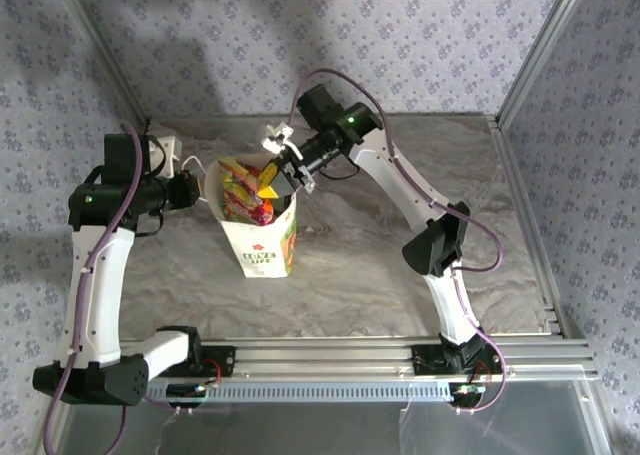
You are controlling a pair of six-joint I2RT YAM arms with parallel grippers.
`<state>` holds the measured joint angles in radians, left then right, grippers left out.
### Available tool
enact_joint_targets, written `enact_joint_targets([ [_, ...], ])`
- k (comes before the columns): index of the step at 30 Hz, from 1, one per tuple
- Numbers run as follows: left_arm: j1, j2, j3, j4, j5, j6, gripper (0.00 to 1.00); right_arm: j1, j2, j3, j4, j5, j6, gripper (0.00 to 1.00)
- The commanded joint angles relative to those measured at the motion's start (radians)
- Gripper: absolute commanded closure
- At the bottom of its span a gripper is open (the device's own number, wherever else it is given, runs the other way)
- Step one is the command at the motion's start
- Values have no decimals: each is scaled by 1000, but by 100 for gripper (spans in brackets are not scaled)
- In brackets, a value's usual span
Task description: Place the snacks into the paper bag
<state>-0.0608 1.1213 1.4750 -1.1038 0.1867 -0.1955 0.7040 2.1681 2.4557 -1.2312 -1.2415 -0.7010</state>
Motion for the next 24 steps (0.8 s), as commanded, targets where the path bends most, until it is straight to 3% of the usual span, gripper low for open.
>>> enact_joint_targets([
  [1, 4, -11, 13, 1, 10, -5, 85, 23, -34, -9, -98, 43, -58, 97],
  [2, 4, -11, 14, 1, 10, -4, 85, 24, -36, -17, -86, 83, -38, 83],
  [3, 3, -11, 14, 1, 9, -4, 85, 23, -39, -23, -70, 117, -13, 79],
  [7, 4, -10, 16, 0, 6, -3, 85, -13, -53, -25, -63, 189, 23, 78],
  [9, 4, -11, 17, -2, 3, -2, 85, -46, -76, -43, -35, 265, 69, 65],
  [10, 4, -12, 18, -2, 1, -1, 85, -59, -93, -64, -2, 291, 103, 63],
  [15, 4, -12, 14, 0, 0, -6, 85, -102, -206, -235, 225, 404, 238, 61],
  [24, 3, -11, 23, 7, 34, -15, 85, -71, -285, -284, 244, 432, 252, 62],
])
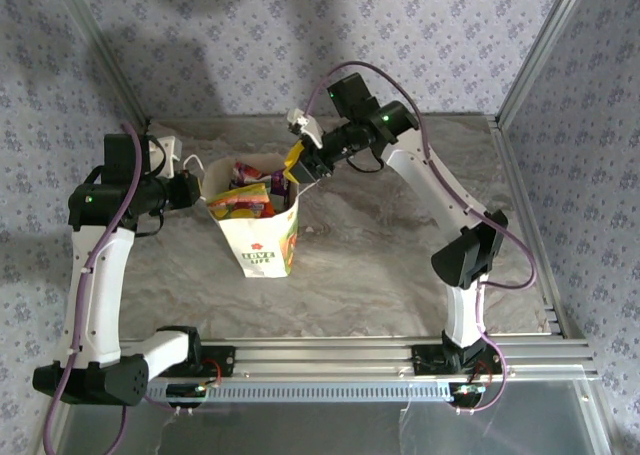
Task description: Place the snacks into the paper bag
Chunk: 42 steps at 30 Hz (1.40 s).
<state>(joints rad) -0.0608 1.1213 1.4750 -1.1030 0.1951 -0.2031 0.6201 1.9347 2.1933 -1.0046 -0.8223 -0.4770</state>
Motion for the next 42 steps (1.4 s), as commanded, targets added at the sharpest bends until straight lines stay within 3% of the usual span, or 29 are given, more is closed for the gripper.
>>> enact_joint_targets([
  [1, 4, -11, 23, 6, 26, -7, 85, 19, -64, -32, 23, 12, 28, 62],
  [9, 2, -31, 23, 4, 35, -7, 86, 111, -125, -77, 60, 112, 69, 61],
  [15, 3, -28, 45, -20, 38, 9, 86, 119, -169, -81, 73, 251, 256, 52],
  [18, 2, -25, 46, -24, 38, 16, 85, 117, -257, -164, 126, 350, 357, 50],
  [22, 1, -13, 57, -26, 39, 15, 85, 80, -356, -262, 163, 510, 568, 40],
  [28, 0, -3, 65, -18, 42, 12, 85, 40, -389, -347, 163, 436, 698, 39],
  [32, -1, 2, 77, -17, 47, 13, 85, 28, -383, -370, 162, 470, 748, 39],
  [39, -7, 20, 96, -20, 52, 19, 84, 10, -350, -392, 168, 356, 803, 44],
  [41, -10, 30, 100, -18, 53, 21, 85, 12, -335, -394, 204, 328, 823, 49],
  [42, -11, 34, 100, -16, 53, 20, 86, 14, -324, -388, 221, 310, 828, 57],
])
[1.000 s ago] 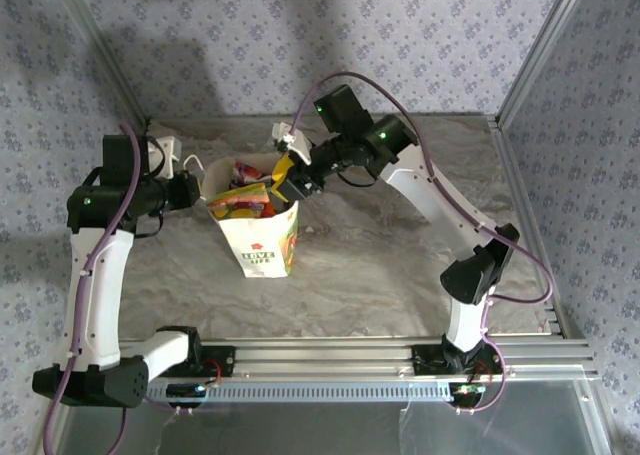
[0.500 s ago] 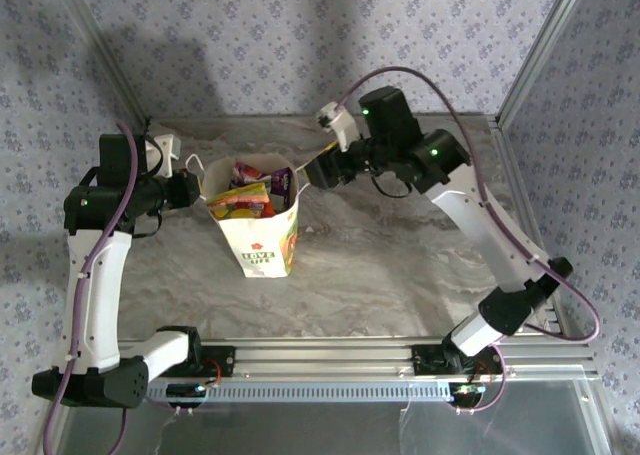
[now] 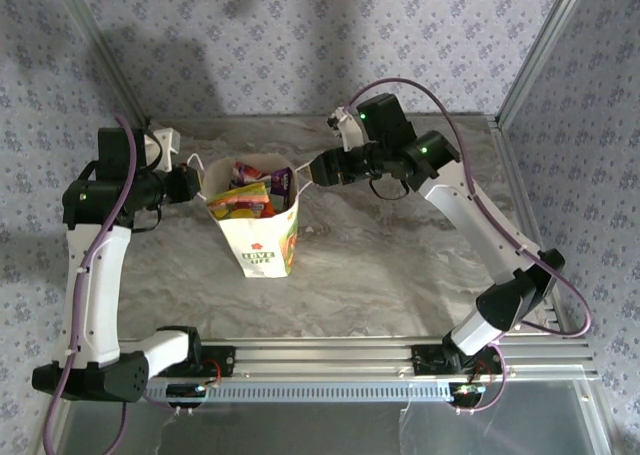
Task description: Place the snacks into the paper bag
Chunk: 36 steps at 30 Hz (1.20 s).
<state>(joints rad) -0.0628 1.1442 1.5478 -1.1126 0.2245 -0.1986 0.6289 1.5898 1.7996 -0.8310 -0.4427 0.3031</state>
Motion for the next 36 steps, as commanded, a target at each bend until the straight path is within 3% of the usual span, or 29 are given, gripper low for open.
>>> enact_joint_targets([
  [1, -14, 17, 32, -3, 24, 13, 86, 11, 33, 14, 71, -83, 54, 68],
  [4, -33, 39, 71, -1, 29, 13, 90, 22, 45, 44, 117, -59, 52, 100],
  [8, -75, 99, 213, -26, 33, 23, 94, -8, 57, 199, 75, -14, 27, 100],
  [11, -115, 142, 325, -35, 48, 22, 95, -28, 97, 412, -49, -7, -17, 100],
  [14, -170, 161, 371, -18, 62, 5, 95, -38, 98, 513, -142, 30, -55, 100],
  [16, -210, 144, 323, 15, 49, -7, 95, -47, 41, 421, -141, 64, -83, 100],
  [20, -259, 91, 123, 93, 20, -44, 95, -103, -113, -5, -7, 11, -12, 100],
  [23, -306, 55, 30, 120, -19, -62, 95, -153, -195, -186, 50, 4, 29, 100],
  [28, -370, 36, 8, 115, -69, -97, 94, -231, -252, -249, 32, 29, 27, 100],
  [36, -457, 62, 82, 88, -129, -101, 93, -285, -285, -208, 27, 54, 13, 100],
])
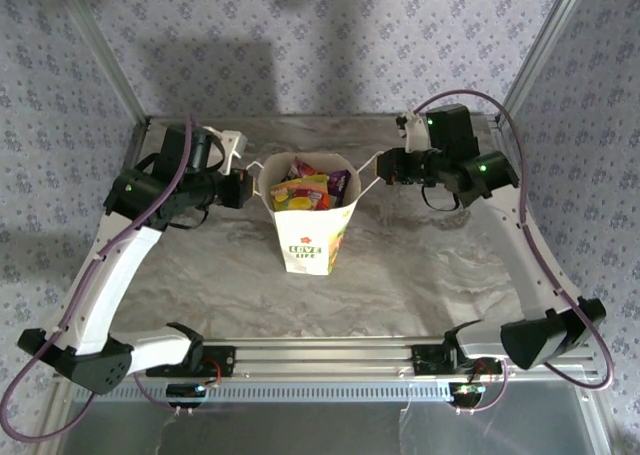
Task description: Place the snacks into the paper bag
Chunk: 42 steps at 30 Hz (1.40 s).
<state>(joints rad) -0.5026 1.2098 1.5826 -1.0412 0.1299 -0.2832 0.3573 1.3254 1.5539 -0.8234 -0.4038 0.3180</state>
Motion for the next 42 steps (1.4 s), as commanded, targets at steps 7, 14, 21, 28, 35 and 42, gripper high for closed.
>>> enact_joint_targets([
  [7, -41, 11, 73, 9, -73, -17, 89, -41, -28, 87, 14, 9, -20, 100],
  [14, -40, 7, 65, -30, -143, -20, 79, -41, -59, 12, 17, -64, 5, 97],
  [21, -41, -13, 79, -42, -196, -19, 61, -39, -123, -35, -30, -26, -25, 46],
  [28, -41, -35, 104, -49, -187, 3, 57, -50, -211, -20, -59, 89, -69, 26],
  [35, -31, -63, 159, -76, -267, 29, 54, -89, -257, -12, -73, 224, -87, 16],
  [42, 123, -61, 106, -42, -261, 73, 48, -139, -258, -100, -5, 306, -185, 15],
])
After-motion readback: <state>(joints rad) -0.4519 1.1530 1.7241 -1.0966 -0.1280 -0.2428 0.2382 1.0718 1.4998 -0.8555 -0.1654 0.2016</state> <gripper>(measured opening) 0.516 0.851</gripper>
